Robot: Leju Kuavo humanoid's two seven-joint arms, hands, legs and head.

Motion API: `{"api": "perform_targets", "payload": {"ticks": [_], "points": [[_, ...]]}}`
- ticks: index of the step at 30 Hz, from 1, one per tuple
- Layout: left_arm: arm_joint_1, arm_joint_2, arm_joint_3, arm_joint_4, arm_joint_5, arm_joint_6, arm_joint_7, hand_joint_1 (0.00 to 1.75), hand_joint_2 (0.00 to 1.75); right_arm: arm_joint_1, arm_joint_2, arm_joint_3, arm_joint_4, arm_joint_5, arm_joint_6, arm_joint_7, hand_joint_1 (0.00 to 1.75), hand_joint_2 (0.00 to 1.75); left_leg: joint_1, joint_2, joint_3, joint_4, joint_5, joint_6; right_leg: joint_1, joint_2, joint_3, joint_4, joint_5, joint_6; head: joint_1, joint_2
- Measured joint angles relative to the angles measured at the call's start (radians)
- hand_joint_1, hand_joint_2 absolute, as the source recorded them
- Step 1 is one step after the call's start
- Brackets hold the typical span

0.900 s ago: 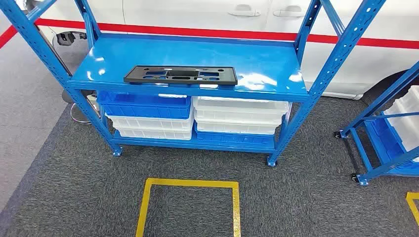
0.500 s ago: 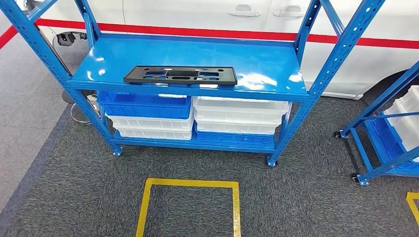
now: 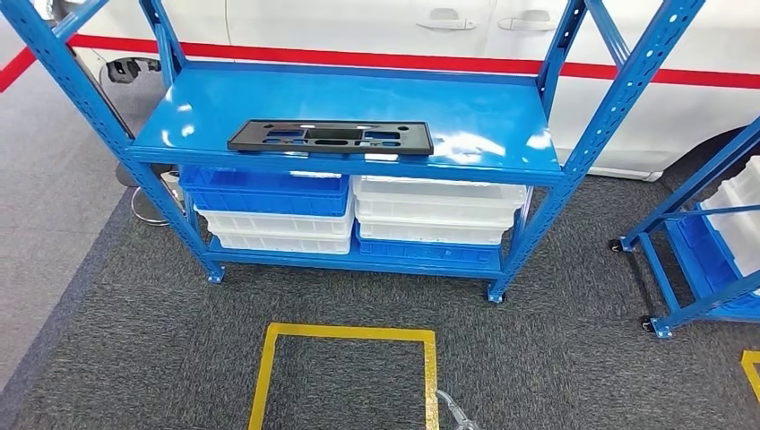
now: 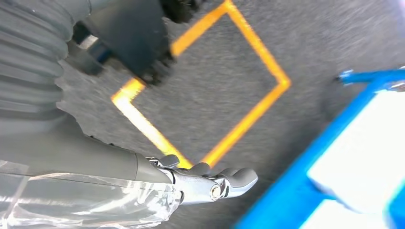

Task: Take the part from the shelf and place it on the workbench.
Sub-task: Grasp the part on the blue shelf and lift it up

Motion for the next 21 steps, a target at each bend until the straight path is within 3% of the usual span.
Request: {"api": "perform_targets", "payload": {"ticks": [1,2,4,6,8,11,12,13,15,17,18,21], "points": [[0.000,0.000,0.008,0.000,-0.022,-0.003,-0.006,0.00,0.00,-0.003,0.000,-0.004,-0.021,0.020,0.011,0.000,0.00,0.44,-0.002,-0.002,0.002,0.005,-0.008,-0.005,0.002,0.001,0.022,-0.055,0.028,-0.003,0.000,0.000],[-0.001,0.000,0.018,0.000,-0.045,-0.006,-0.012,0.00,0.00,-0.008,0.000,-0.008,-0.042,0.040,0.020,0.000,0.00,0.87,-0.003,-0.003,0.000,0.011,-0.014,-0.011,0.003,0.003,0.040,-0.098,0.039,-0.007,0.000,0.000],[-0.002,0.000,0.036,0.000,-0.090,-0.013,-0.024,0.00,0.00,-0.015,0.001,-0.015,-0.087,0.083,0.039,0.001,0.00,1.75,-0.004,-0.004,-0.007,0.018,-0.022,-0.022,0.007,0.005,0.050,-0.124,0.027,-0.014,0.000,0.000],[-0.003,0.000,0.056,0.000,-0.136,-0.020,-0.035,0.00,0.00,-0.020,0.000,-0.020,-0.134,0.129,0.055,0.004,0.00,1.75,-0.001,-0.003,-0.009,0.021,-0.028,-0.033,0.007,0.004,0.051,-0.132,0.023,-0.024,0.000,0.000],[-0.005,0.000,0.076,0.000,-0.180,-0.026,-0.045,0.00,0.00,-0.029,-0.002,-0.023,-0.174,0.179,0.068,0.010,0.00,1.75,0.002,0.005,-0.032,0.074,-0.059,-0.047,0.003,-0.001,0.056,-0.140,0.022,-0.033,0.000,0.000],[-0.006,0.000,0.101,0.000,-0.236,-0.035,-0.054,0.00,0.00,-0.045,-0.004,-0.024,-0.214,0.258,0.072,0.023,0.00,1.75,0.011,0.013,-0.138,0.262,-0.132,-0.063,0.003,-0.011,0.060,-0.142,0.019,-0.041,0.000,0.000],[-0.005,0.000,0.105,0.000,-0.247,-0.036,-0.055,0.00,0.00,-0.049,-0.004,-0.024,-0.219,0.282,0.070,0.027,0.00,1.75,0.014,0.013,-0.165,0.300,-0.134,-0.066,0.002,-0.014,0.062,-0.142,0.017,-0.041,0.000,0.000],[-0.004,0.000,0.108,0.000,-0.255,-0.036,-0.056,0.00,0.00,-0.053,-0.004,-0.024,-0.223,0.305,0.066,0.030,0.00,1.75,0.016,0.015,-0.178,0.307,-0.116,-0.068,0.002,-0.016,0.065,-0.141,0.014,-0.040,0.000,0.000],[-0.004,0.000,0.116,0.000,-0.271,-0.036,-0.058,0.00,0.00,-0.064,-0.005,-0.024,-0.232,0.351,0.055,0.036,0.00,1.75,0.019,0.020,-0.151,0.208,-0.031,-0.069,-0.001,-0.017,0.073,-0.140,0.009,-0.035,0.000,0.000],[-0.007,0.000,0.130,0.002,-0.294,-0.037,-0.062,0.00,0.00,-0.082,-0.005,-0.024,-0.244,0.411,0.041,0.042,0.00,1.75,0.018,0.024,-0.111,0.093,0.027,-0.064,0.000,-0.017,0.077,-0.137,0.004,-0.026,0.000,0.000],[-0.009,0.000,0.136,0.003,-0.306,-0.039,-0.064,0.00,0.00,-0.092,-0.005,-0.024,-0.248,0.443,0.033,0.046,0.00,1.75,0.016,0.024,-0.102,0.065,0.035,-0.058,0.001,-0.017,0.077,-0.137,0.005,-0.021,0.000,0.000],[-0.011,0.000,0.152,0.007,-0.340,-0.042,-0.068,0.00,0.00,-0.119,-0.005,-0.022,-0.251,0.546,0.006,0.054,0.00,1.75,0.014,0.021,-0.102,0.050,0.036,-0.036,0.002,-0.018,0.076,-0.141,0.007,-0.003,0.000,0.000]]}}
